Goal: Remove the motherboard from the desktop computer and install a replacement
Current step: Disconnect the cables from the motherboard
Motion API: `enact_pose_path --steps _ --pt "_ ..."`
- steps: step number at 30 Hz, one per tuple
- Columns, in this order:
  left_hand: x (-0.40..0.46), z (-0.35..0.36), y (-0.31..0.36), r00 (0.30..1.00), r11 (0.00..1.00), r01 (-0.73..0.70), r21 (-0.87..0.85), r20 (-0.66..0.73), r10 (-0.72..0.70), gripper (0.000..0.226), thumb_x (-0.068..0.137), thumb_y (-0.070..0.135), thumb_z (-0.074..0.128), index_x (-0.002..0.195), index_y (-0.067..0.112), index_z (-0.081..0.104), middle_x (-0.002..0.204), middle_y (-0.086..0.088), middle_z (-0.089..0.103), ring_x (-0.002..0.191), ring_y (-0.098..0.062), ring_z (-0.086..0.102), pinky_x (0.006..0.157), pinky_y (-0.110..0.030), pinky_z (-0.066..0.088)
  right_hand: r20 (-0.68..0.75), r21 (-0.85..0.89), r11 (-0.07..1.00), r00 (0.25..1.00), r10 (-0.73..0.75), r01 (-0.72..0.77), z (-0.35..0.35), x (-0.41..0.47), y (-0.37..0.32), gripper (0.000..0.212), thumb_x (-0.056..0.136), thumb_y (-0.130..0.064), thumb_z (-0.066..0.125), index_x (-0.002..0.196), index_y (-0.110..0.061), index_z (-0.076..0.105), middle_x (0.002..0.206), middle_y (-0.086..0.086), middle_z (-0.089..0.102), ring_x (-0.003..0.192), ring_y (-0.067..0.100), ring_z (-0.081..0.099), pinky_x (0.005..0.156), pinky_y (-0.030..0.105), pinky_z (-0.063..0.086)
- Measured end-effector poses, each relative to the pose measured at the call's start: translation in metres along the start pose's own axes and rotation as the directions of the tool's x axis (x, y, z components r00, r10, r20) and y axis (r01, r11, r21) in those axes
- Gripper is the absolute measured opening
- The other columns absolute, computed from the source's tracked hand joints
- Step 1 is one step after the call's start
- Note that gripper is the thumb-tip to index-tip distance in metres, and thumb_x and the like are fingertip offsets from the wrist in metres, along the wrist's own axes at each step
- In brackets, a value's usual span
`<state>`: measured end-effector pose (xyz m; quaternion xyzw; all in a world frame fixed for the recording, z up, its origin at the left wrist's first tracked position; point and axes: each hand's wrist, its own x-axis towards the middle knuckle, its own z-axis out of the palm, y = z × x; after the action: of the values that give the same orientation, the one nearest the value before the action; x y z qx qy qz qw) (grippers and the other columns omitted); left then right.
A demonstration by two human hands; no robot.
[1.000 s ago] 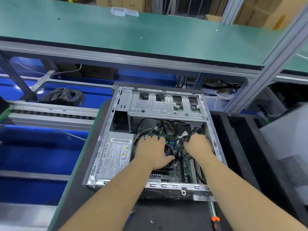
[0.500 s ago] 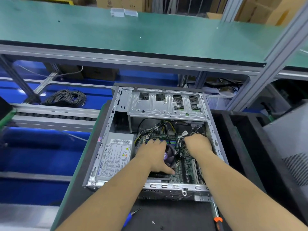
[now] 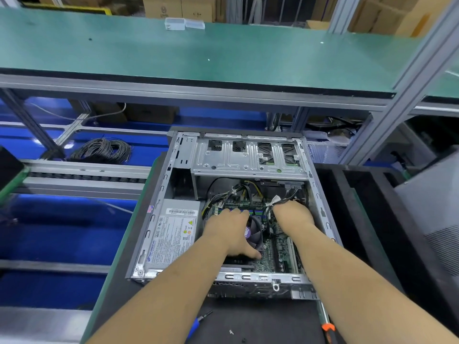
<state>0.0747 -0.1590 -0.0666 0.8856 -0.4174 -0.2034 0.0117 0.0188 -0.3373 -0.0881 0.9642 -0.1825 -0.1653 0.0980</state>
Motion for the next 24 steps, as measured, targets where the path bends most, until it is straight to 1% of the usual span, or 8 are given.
enact_pose_path --steps 3,6,9,14,16,17,20,24 --pt "0.0 0.0 0.0 1.0 1.0 -0.001 0.002 -0.002 0.001 0.102 0.058 0.079 0.075 0.136 0.021 0.045 0.132 0.0 0.055 0.123 -0.025 0.05 0.091 -0.046 0.052 0.011 -0.022 1.0 1.0 -0.002 0.002 0.001 0.0 -0.002 0.03 0.085 0.01 0.054 0.105 -0.009 0.065 0.099 0.011 0.07 0.087 0.032 0.067 0.062 0.037 0.047" --pt "0.001 0.0 -0.001 1.0 1.0 0.007 -0.012 0.002 -0.007 0.105 0.057 0.078 0.076 0.14 0.022 0.044 0.134 0.0 0.054 0.125 -0.025 0.049 0.092 -0.046 0.052 0.086 -0.07 0.997 0.996 -0.018 0.024 0.0 0.0 -0.005 0.029 0.083 0.01 0.057 0.104 -0.008 0.068 0.102 0.009 0.068 0.089 0.03 0.064 0.063 0.036 0.046" --pt "0.001 0.0 0.0 1.0 1.0 0.015 -0.026 0.006 -0.015 0.103 0.057 0.077 0.077 0.138 0.022 0.045 0.132 0.001 0.055 0.124 -0.025 0.049 0.091 -0.046 0.052 0.102 -0.095 0.995 0.995 -0.007 0.016 0.001 0.0 -0.008 0.029 0.084 0.01 0.057 0.104 -0.008 0.069 0.104 0.008 0.068 0.09 0.03 0.064 0.063 0.036 0.045" --pt "0.001 0.0 -0.001 1.0 0.999 0.022 -0.046 0.014 -0.021 0.1 0.056 0.077 0.078 0.134 0.023 0.047 0.129 0.002 0.056 0.121 -0.025 0.051 0.088 -0.045 0.053 0.056 -0.093 0.995 0.998 0.03 -0.024 0.003 -0.001 -0.008 0.034 0.086 0.009 0.054 0.115 -0.006 0.065 0.109 0.01 0.067 0.096 0.03 0.066 0.067 0.037 0.049" --pt "0.001 -0.001 -0.001 1.0 0.999 0.024 -0.042 0.015 -0.023 0.099 0.056 0.077 0.078 0.133 0.023 0.048 0.128 0.002 0.057 0.12 -0.025 0.052 0.087 -0.045 0.053 -0.037 -0.088 0.994 0.997 0.064 -0.067 0.0 -0.001 -0.003 0.04 0.087 0.007 0.051 0.126 -0.004 0.054 0.113 0.013 0.066 0.098 0.033 0.067 0.069 0.039 0.05" --pt "0.001 -0.002 -0.001 1.0 0.999 0.028 -0.044 0.015 -0.027 0.099 0.056 0.077 0.078 0.133 0.023 0.048 0.128 0.002 0.057 0.12 -0.025 0.052 0.087 -0.045 0.053 -0.04 -0.081 0.994 0.996 0.075 -0.078 -0.001 -0.002 -0.002 0.041 0.087 0.007 0.05 0.127 -0.004 0.051 0.115 0.015 0.065 0.101 0.034 0.066 0.071 0.04 0.051" --pt "0.001 -0.002 -0.001 0.999 0.998 0.034 -0.054 0.03 -0.032 0.101 0.056 0.076 0.079 0.136 0.023 0.046 0.13 0.001 0.056 0.122 -0.026 0.051 0.09 -0.047 0.053 0.08 -0.046 0.996 0.994 0.08 -0.076 -0.004 -0.01 -0.007 0.038 0.087 0.007 0.051 0.123 -0.005 0.057 0.12 0.016 0.063 0.111 0.036 0.057 0.079 0.044 0.051" --pt "0.001 -0.001 -0.001 0.999 0.997 0.036 -0.068 0.038 -0.034 0.106 0.056 0.076 0.079 0.14 0.023 0.043 0.134 0.001 0.054 0.126 -0.026 0.048 0.092 -0.048 0.053 0.058 -0.042 0.995 0.994 0.087 -0.085 -0.023 -0.032 -0.009 0.026 0.096 -0.022 0.049 0.117 -0.013 0.061 0.123 0.013 0.061 0.12 0.033 0.049 0.091 0.044 0.044"
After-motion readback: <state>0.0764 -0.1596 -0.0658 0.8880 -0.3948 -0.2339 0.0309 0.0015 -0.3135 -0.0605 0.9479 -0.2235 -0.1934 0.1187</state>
